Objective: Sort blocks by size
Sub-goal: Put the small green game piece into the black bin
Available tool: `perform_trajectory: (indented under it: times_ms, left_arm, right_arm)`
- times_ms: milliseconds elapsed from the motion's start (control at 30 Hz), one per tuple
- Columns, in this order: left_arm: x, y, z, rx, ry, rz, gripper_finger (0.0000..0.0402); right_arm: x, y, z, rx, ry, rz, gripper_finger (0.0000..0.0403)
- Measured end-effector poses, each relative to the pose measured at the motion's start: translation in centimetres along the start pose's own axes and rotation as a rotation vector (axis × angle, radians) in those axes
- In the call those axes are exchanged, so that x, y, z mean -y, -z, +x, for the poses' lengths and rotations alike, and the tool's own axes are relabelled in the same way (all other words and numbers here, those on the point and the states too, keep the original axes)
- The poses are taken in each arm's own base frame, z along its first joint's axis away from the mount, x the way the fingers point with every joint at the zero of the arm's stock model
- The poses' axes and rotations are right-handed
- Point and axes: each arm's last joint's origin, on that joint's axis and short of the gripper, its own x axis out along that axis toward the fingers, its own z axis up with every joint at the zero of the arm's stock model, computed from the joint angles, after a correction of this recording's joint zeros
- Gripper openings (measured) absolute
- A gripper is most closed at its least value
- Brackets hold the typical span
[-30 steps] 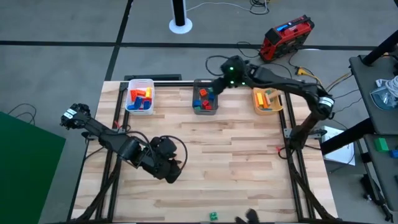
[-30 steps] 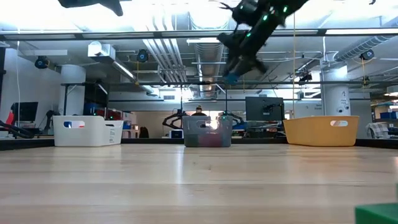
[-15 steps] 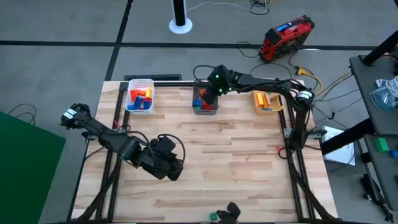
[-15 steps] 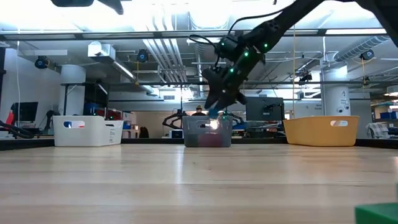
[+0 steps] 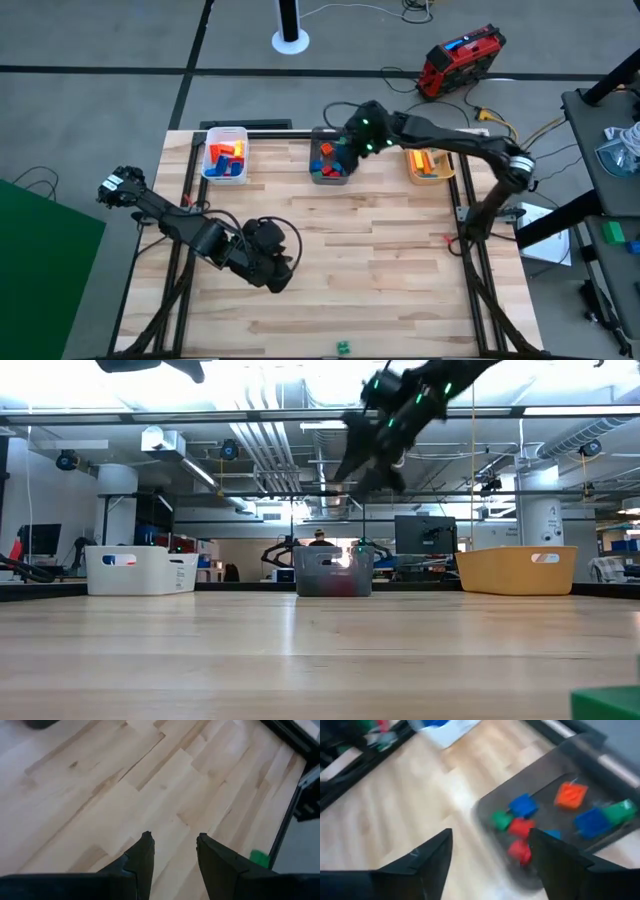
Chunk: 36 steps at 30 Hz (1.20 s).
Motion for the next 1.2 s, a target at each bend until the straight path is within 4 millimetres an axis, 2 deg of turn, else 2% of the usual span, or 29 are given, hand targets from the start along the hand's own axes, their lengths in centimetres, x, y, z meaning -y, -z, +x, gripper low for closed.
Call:
perform_trajectory:
  times_ms: [133, 233, 400, 533, 633, 867, 1100, 1200]
  left_arm:
    - [0.0, 0.0, 0.0, -0.003, 0.002, 0.103, 0.0115]
    - [0.0, 0.0, 0.0, -0.004, 0.002, 0.182, 0.0105]
    - [0.1, 0.1, -0.1, -0.005, 0.004, 0.276, 0.0086]
    - [0.3, 0.7, -0.4, -0.01, 0.019, 0.354, 0.007]
    - [0.6, 1.3, -0.6, -0.008, 0.029, 0.396, 0.0059]
    - [1.3, 2.2, -1.2, 0.004, 0.077, 0.415, 0.0041]
    - [2.0, 2.2, -1.5, 0.038, 0.131, 0.436, 0.0036]
    - [2.3, 1.9, -1.9, 0.049, 0.15, 0.427, 0.0035]
  right_arm:
    - [-4.3, 1.5, -3.5, -0.039, -0.057, -0.025, 0.0219]
    - [-8.0, 3.6, -5.6, -0.057, -0.094, -0.029, 0.0182]
    - [-13.5, 8.3, -8.3, -0.074, -0.142, 0.027, 0.0098]
    - [-17.7, 13.0, -9.4, -0.102, -0.167, 0.069, 0.0025]
    - [-20.6, 16.9, -9.8, -0.127, -0.186, 0.092, 0.0015]
    - [-25.6, 24.9, -8.4, -0.238, -0.206, 0.182, 0.0009]
    - [-30.2, 30.5, -4.5, -0.302, -0.311, 0.145, 0.0009]
    - [-31.4, 32.5, -2.9, -0.349, -0.366, 0.103, 0.0009]
